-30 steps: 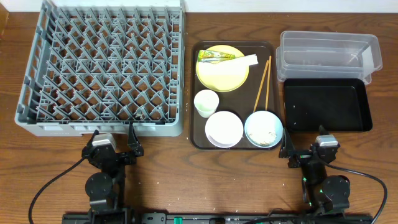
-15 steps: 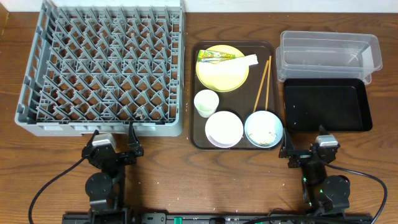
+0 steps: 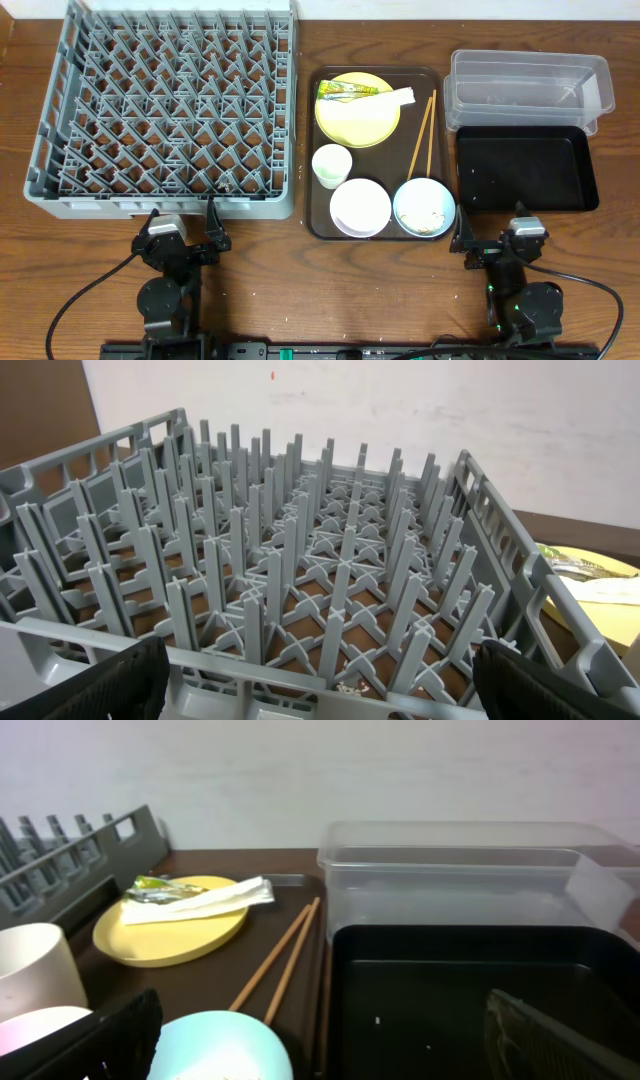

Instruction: Sort waste into correct bins and load items into the dishwasher

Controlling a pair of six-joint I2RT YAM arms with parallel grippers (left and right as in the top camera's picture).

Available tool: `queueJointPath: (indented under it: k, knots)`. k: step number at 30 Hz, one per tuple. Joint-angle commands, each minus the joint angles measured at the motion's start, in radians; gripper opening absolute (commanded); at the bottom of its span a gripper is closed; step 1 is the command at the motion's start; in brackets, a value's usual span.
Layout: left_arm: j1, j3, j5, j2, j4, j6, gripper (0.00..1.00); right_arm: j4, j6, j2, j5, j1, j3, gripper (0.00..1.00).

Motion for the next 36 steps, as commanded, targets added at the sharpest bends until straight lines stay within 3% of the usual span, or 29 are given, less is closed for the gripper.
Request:
queueJointPath:
  k: [1, 13, 20, 36]
  knots:
    - [-0.003, -0.018, -0.016, -0.005, -0.035, 0.006, 0.98, 0.000, -0.020, -0.009, 0.032, 0.011, -0.002, 0.99]
    - [-0.003, -0.014, 0.018, -0.005, -0.010, 0.006, 0.98, 0.033, -0.020, -0.009, 0.043, 0.011, -0.002, 0.99]
    - [-0.003, 0.050, 0.022, 0.001, -0.049, 0.006, 0.98, 0.156, -0.020, -0.009, 0.000, 0.011, -0.001, 0.99]
    - [-0.003, 0.530, 0.059, 0.281, -0.376, 0.005, 0.98, 0.201, -0.056, 0.035, -0.172, 0.011, 0.215, 0.99]
